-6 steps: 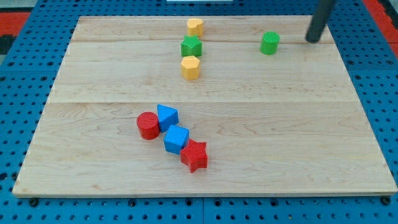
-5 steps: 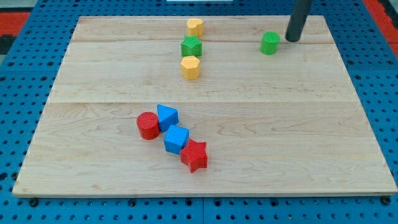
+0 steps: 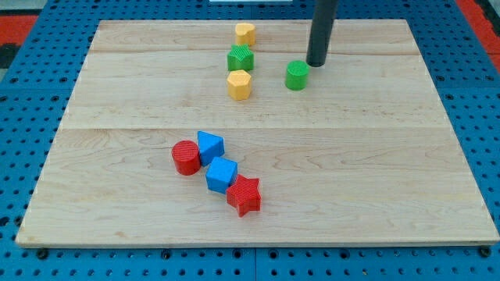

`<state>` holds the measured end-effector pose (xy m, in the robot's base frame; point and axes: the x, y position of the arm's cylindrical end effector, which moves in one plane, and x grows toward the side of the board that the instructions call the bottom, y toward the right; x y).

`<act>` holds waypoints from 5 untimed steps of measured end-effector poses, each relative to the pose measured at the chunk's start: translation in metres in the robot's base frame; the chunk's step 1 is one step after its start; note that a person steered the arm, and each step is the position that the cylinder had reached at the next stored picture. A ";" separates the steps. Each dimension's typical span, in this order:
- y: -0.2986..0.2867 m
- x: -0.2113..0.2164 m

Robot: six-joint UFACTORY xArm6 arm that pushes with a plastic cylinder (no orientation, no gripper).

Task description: Place the green circle below the yellow hexagon

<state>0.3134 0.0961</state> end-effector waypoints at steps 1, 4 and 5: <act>-0.023 0.020; -0.068 0.060; -0.073 0.066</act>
